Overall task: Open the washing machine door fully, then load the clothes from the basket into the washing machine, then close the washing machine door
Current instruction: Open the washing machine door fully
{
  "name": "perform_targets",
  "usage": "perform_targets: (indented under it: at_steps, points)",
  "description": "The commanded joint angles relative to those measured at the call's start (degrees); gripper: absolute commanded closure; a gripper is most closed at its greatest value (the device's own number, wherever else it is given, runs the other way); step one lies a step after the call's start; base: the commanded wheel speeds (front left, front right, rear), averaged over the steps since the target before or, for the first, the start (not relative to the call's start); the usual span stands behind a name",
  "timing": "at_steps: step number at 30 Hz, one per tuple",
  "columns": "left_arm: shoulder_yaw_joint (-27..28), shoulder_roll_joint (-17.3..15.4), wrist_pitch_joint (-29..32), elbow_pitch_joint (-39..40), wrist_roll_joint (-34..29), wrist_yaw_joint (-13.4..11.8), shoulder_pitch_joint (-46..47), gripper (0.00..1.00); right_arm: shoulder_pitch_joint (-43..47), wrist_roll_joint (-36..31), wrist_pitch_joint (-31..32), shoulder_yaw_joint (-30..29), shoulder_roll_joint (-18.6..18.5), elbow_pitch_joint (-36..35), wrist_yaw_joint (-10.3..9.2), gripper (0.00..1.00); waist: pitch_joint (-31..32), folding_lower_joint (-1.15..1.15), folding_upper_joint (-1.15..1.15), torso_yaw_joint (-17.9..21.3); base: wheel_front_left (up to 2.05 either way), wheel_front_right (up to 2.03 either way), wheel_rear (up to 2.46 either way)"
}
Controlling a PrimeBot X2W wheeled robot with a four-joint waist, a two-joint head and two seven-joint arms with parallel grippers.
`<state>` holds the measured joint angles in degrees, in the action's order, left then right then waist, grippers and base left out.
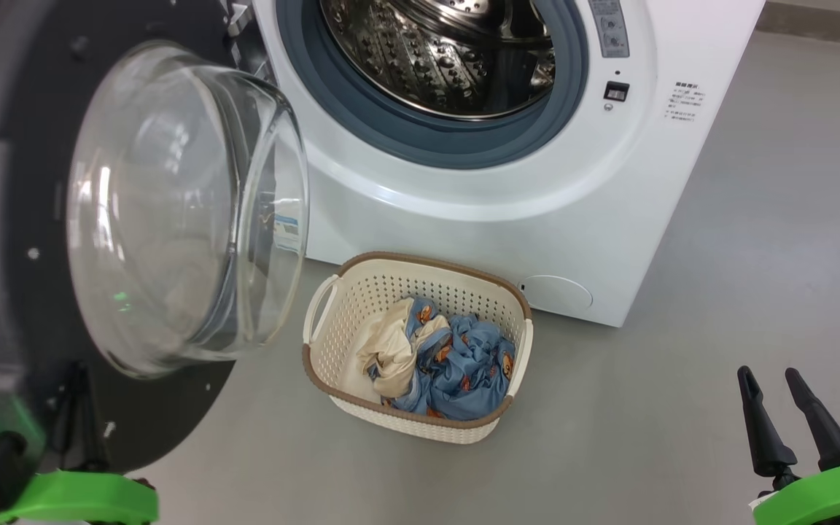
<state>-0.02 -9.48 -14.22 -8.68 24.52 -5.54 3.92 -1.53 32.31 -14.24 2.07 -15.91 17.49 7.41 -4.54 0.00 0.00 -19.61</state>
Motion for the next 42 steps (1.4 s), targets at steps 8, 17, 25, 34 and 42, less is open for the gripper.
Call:
perform_targets:
  at_steps: [8, 17, 25, 34, 42]
  points:
    - [8.4, -3.1, -0.8, -3.2, -0.7, 0.4, 6.8, 1.0, -0.8, -0.3, -0.8, 0.6, -1.4, -1.6, 0.08, 0.0, -2.5, 0.0, 0.0, 0.1, 0.0, 0.0, 0.0]
    - [13.7, -3.7, -0.8, -8.4, -2.2, 1.8, 11.7, 1.0, -1.8, -0.6, -0.8, 0.1, -2.2, -2.1, 0.08, 0.0, -5.0, 0.0, 0.0, -0.3, 0.0, 0.0, 0.0]
    - [19.4, -4.0, -0.8, -11.9, -3.8, 3.0, 14.6, 1.0, -2.8, -1.0, -0.8, 0.3, -3.2, -2.3, 0.08, 0.0, -7.4, 0.0, 0.0, -0.5, 0.0, 0.0, 0.0]
    - [24.7, -4.3, -0.8, -15.7, -6.1, 4.7, 17.8, 1.0, -3.8, -1.5, -0.8, 0.5, -4.4, -2.5, 0.08, 0.0, -9.7, 0.0, 0.0, -0.7, 0.0, 0.0, 0.0]
    - [28.3, -4.5, -0.8, -19.1, -8.8, 5.7, 20.7, 1.0, -4.5, -1.7, -0.8, 0.6, -5.0, -2.8, 0.08, 0.0, -11.2, 0.0, 0.0, -0.6, 0.0, 0.0, 0.0]
